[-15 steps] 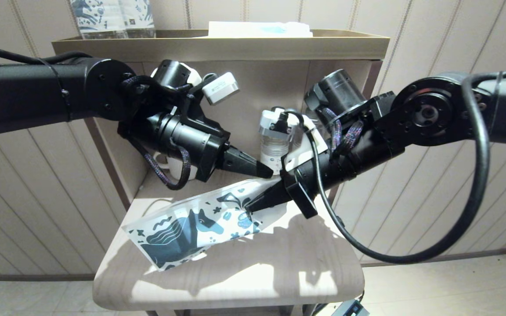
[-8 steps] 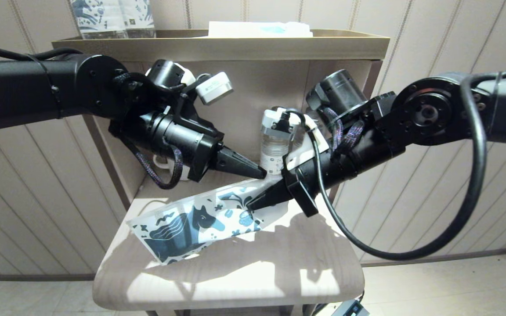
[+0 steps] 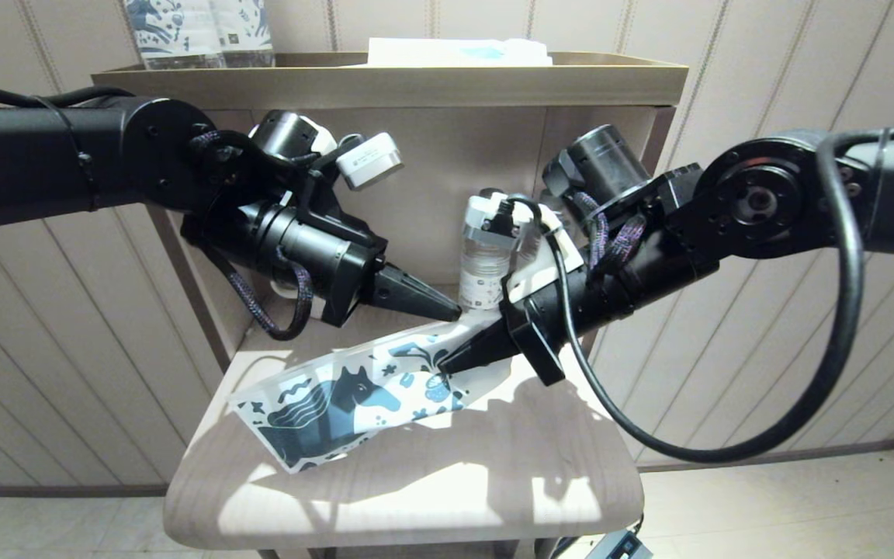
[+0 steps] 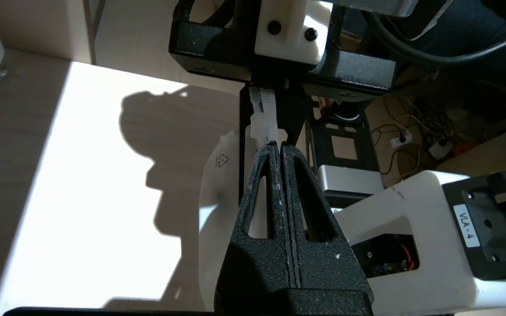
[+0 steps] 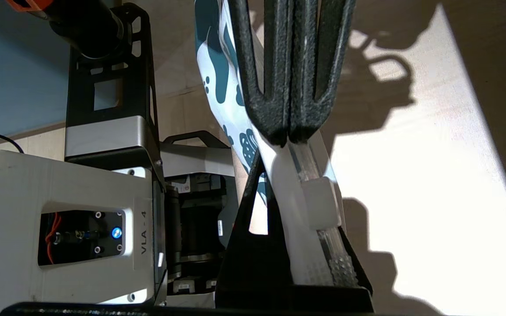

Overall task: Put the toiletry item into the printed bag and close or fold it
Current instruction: Close the strorage bag and place it on the desk

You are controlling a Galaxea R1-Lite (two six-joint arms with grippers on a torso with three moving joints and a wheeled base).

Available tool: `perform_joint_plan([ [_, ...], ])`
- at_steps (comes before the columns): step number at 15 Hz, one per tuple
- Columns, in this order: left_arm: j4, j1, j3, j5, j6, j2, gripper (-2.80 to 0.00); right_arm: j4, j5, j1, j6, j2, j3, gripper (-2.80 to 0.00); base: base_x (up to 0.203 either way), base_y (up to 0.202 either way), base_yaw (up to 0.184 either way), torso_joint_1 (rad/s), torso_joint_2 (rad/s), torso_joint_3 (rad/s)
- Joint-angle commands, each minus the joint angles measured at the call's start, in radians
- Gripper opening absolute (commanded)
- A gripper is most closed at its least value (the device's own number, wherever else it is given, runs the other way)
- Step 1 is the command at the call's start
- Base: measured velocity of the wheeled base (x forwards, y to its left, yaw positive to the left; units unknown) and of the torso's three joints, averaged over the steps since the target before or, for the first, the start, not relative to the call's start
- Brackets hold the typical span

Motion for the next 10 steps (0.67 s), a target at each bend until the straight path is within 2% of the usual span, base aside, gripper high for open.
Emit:
perform_joint_plan([
  [1,0.002,0.000,-0.003,-0.002,0.001,-0.004,-2.80,0.003,0.004,-0.001,-0.003,-0.002,-0.001,-2.80,0.000,0.000,0.000,0.000,0.00,0.000],
  [2,0.001,0.000,0.004,0.003,0.004,-0.013,0.00,0.003,0.004,0.000,-0.003,-0.003,-0.001,-2.80,0.000,0.000,0.000,0.000,0.00,0.000],
  [10,0.001,0.008,-0.043,0.010,-0.008,-0.013,0.00,0.000,-0.015,0.035,0.002,-0.017,0.008,-2.80,0.000,0.000,0.000,0.000,0.00,0.000],
])
